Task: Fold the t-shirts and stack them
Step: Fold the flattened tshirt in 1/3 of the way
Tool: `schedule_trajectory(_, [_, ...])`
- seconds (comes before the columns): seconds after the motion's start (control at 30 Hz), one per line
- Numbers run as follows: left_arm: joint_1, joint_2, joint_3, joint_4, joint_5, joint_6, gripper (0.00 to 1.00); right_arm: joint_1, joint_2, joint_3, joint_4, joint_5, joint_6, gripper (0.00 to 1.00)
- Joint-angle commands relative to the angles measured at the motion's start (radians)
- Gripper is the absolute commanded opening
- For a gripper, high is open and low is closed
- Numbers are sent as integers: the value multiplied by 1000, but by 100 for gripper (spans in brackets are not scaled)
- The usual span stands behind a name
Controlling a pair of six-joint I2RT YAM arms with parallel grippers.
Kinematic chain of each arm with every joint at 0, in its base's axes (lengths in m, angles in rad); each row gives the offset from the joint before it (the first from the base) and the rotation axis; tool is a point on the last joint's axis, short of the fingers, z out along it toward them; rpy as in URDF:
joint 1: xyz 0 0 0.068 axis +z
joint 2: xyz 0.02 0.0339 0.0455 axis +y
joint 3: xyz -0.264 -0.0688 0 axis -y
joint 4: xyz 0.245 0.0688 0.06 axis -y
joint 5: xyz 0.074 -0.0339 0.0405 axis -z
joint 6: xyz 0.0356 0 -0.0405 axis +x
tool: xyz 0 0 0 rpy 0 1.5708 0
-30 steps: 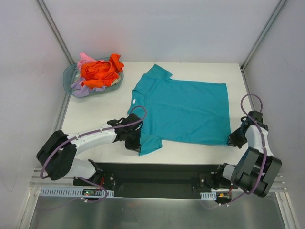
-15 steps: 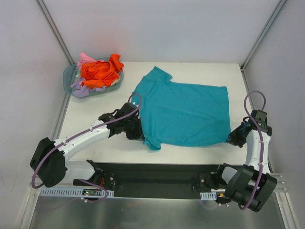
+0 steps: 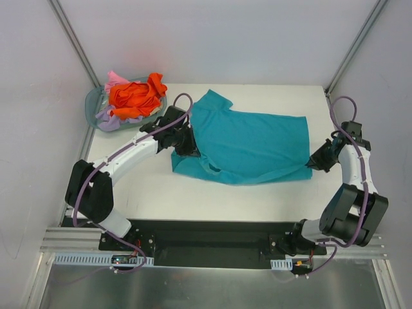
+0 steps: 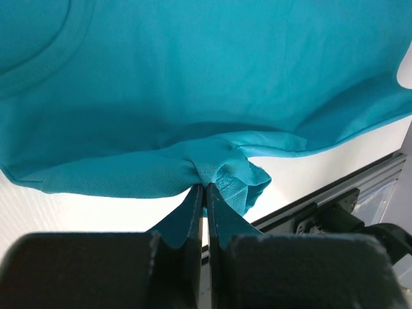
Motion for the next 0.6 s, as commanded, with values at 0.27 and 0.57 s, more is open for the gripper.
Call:
schedule_trajectory(0.27, [104,176,247,6,-22,75,0,39,211,201,103,-6,-6,1])
schedule_trajectory(0.57, [147,390,450,6,-77,166,4,51,392,330,163,18,-6,16])
